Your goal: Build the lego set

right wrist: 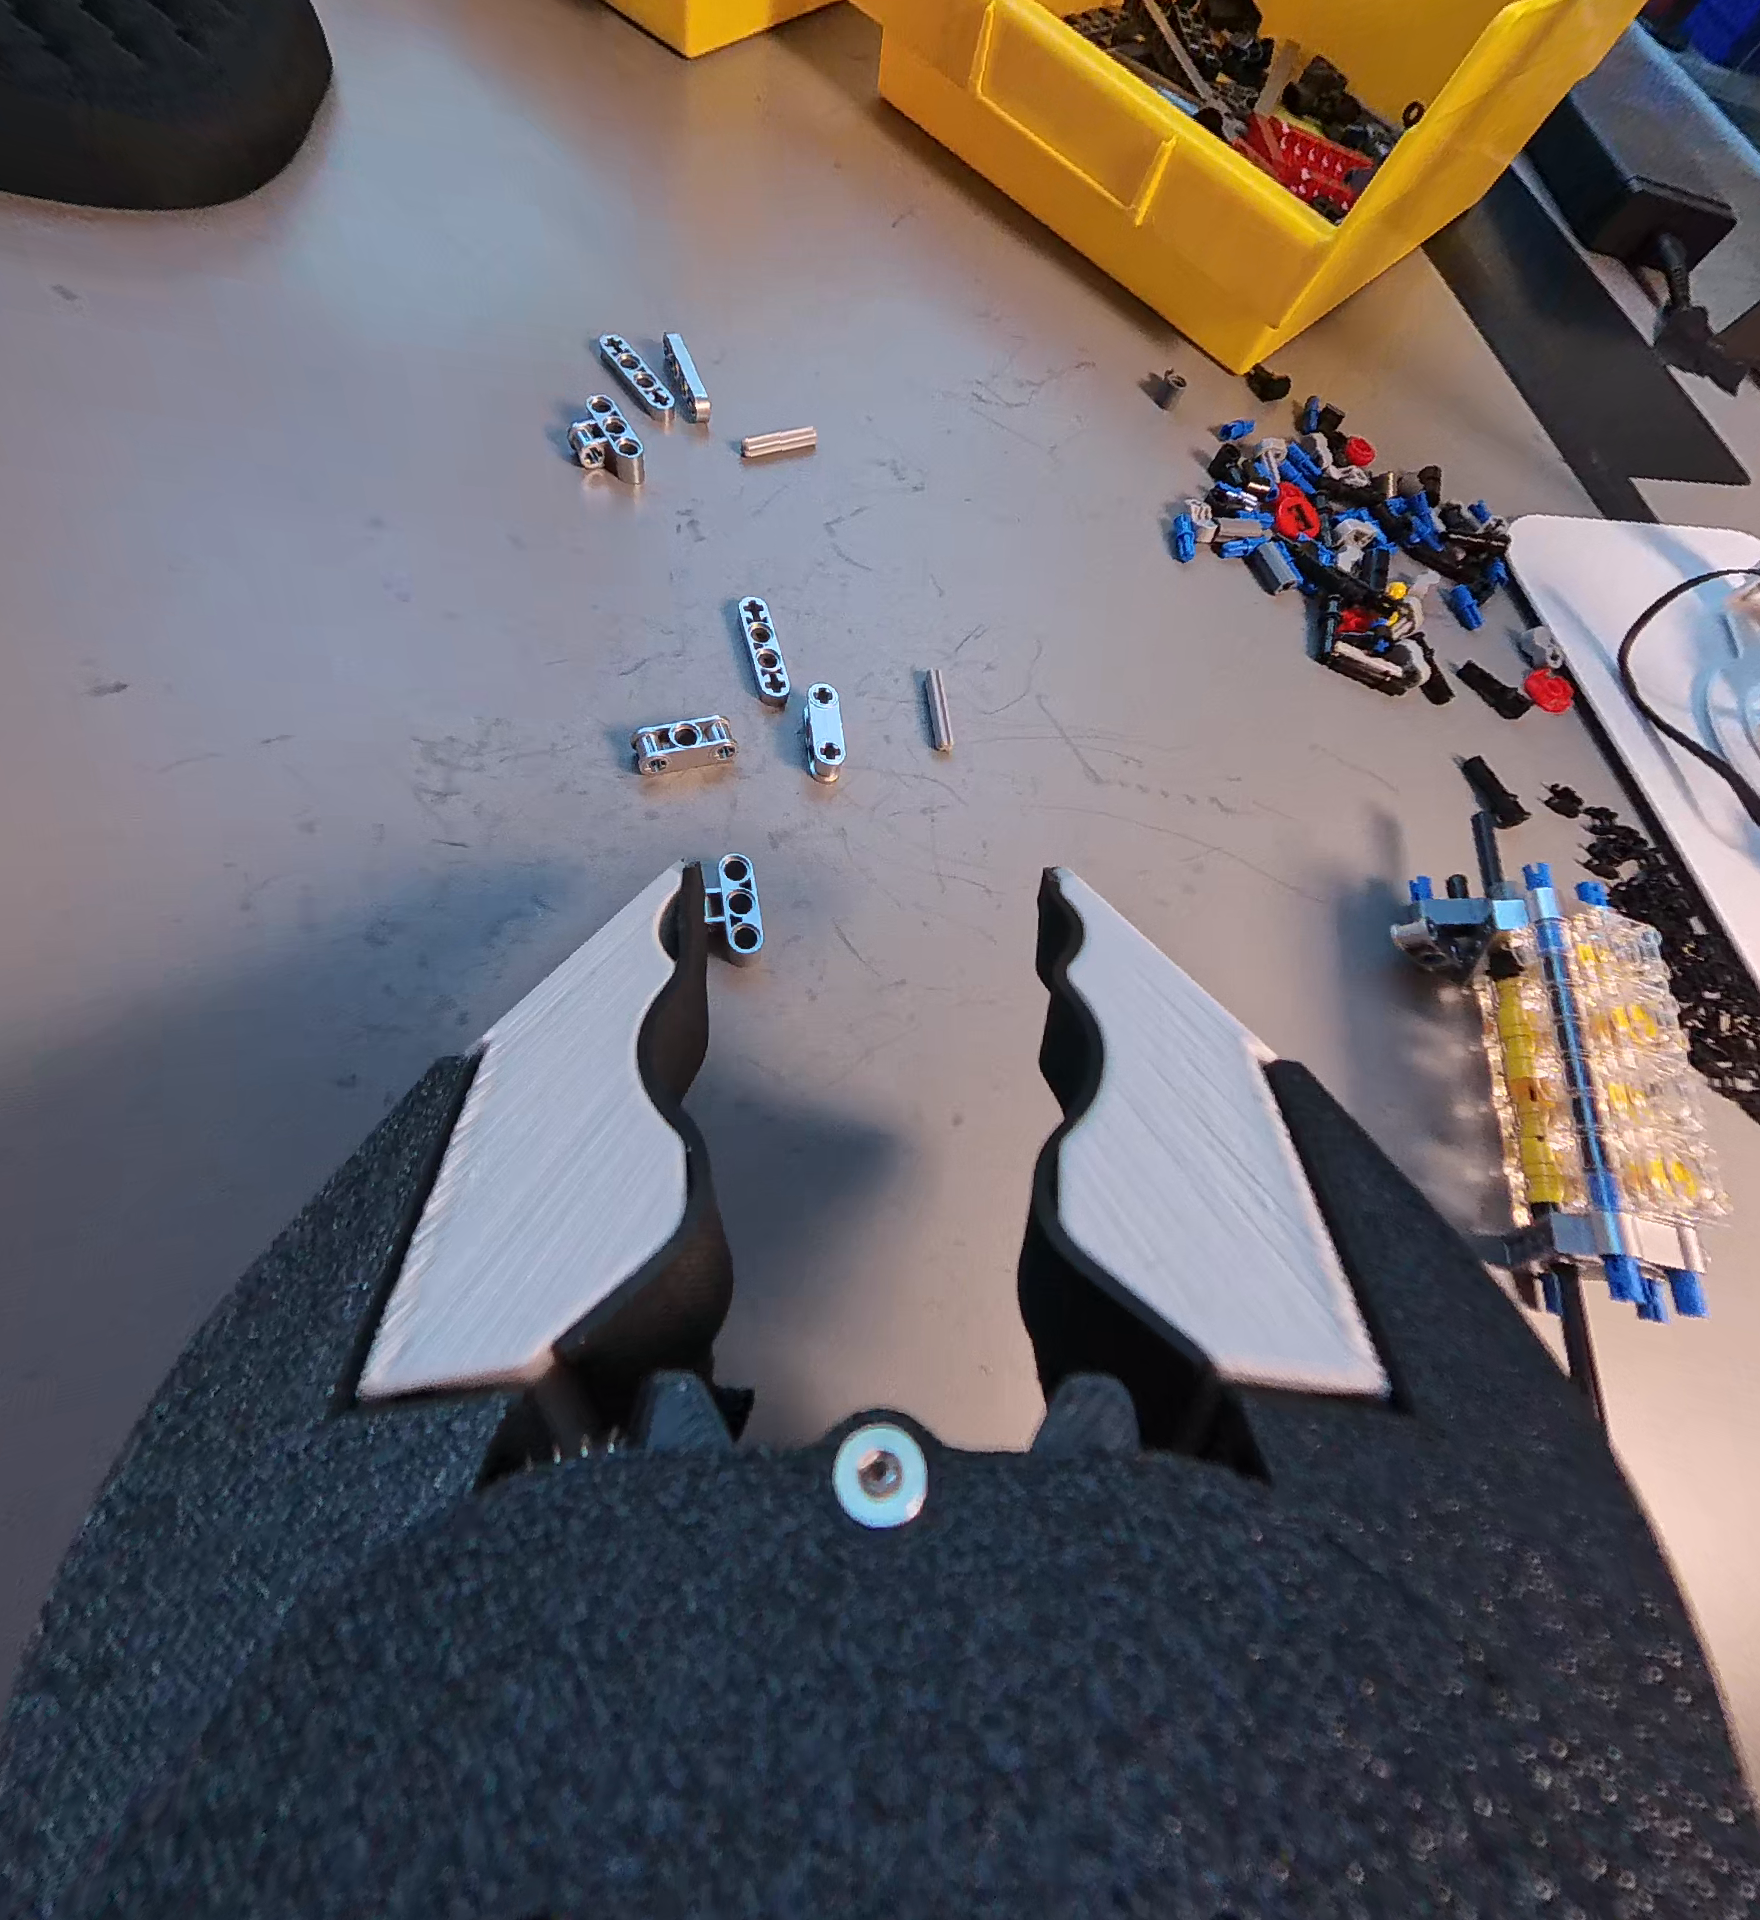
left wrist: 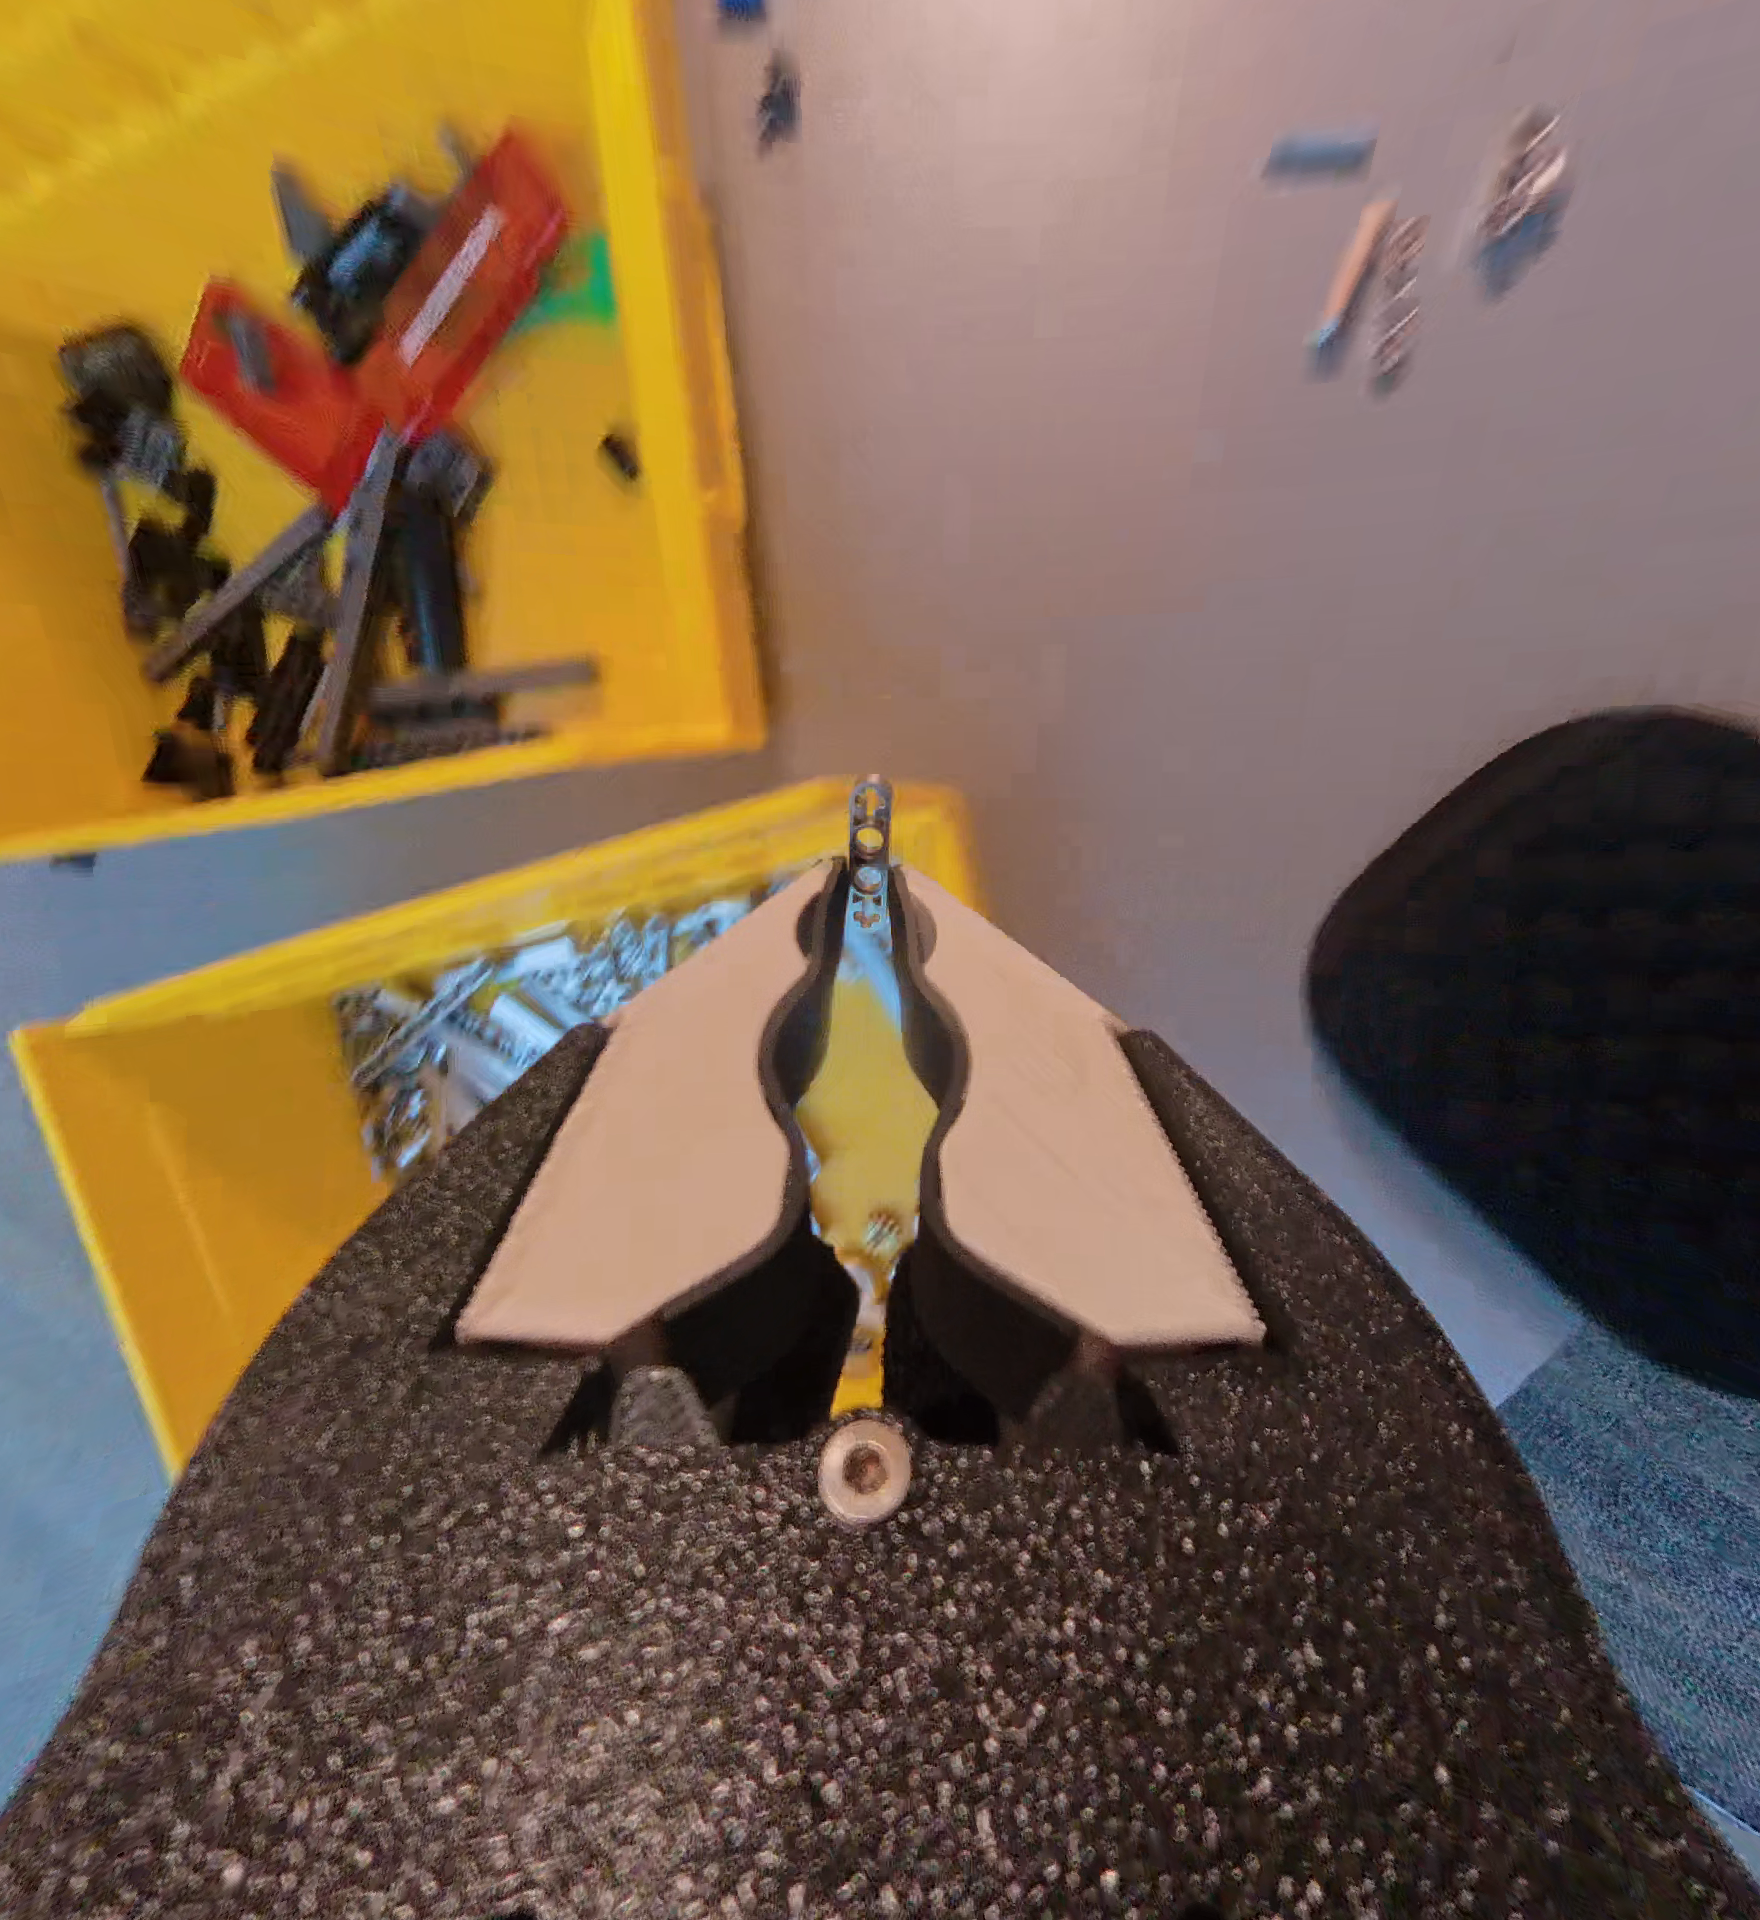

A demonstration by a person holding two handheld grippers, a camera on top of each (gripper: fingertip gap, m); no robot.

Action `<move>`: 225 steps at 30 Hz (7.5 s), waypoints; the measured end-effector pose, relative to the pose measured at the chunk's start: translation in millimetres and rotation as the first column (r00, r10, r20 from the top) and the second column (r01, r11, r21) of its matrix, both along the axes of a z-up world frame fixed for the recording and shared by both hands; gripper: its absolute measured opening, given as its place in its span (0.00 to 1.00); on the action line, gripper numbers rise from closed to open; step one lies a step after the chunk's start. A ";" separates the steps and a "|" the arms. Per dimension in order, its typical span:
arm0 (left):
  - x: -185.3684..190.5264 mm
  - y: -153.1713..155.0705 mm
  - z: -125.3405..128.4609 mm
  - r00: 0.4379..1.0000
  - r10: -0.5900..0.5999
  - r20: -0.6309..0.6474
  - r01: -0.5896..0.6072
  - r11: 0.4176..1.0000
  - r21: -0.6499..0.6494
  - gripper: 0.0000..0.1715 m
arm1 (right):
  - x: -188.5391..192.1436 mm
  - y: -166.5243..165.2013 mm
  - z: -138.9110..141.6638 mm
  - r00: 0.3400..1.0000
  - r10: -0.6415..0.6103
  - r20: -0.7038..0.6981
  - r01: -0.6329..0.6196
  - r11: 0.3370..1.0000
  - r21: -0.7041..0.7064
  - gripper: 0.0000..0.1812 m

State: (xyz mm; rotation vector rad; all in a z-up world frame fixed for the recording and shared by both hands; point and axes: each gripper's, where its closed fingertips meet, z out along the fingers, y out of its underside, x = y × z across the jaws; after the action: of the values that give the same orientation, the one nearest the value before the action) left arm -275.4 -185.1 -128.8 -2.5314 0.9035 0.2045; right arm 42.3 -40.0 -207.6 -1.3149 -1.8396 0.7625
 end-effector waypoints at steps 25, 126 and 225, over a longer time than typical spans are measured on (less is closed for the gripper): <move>47.4 42.5 1.0 0.978 0.135 0.158 -0.158 0.977 0.141 0.05 | 5.1 -2.8 12.6 0.997 0.026 -0.067 -0.027 0.999 -0.018 0.34; 104.5 33.7 -30.7 0.974 0.057 0.219 -0.057 0.998 -0.005 0.04 | 6.0 -7.1 20.2 0.994 0.041 -0.099 -0.044 0.998 -0.037 0.36; 51.3 75.0 39.4 0.971 0.115 0.210 -0.176 0.937 0.301 0.06 | 11.3 -2.0 13.4 0.998 0.021 -0.064 -0.023 0.999 -0.025 0.36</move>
State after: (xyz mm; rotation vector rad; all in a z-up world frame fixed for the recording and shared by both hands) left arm -224.2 -110.1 -89.4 -2.2698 0.5569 0.1386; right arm 53.6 -42.0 -194.2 -1.2737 -1.8018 0.8337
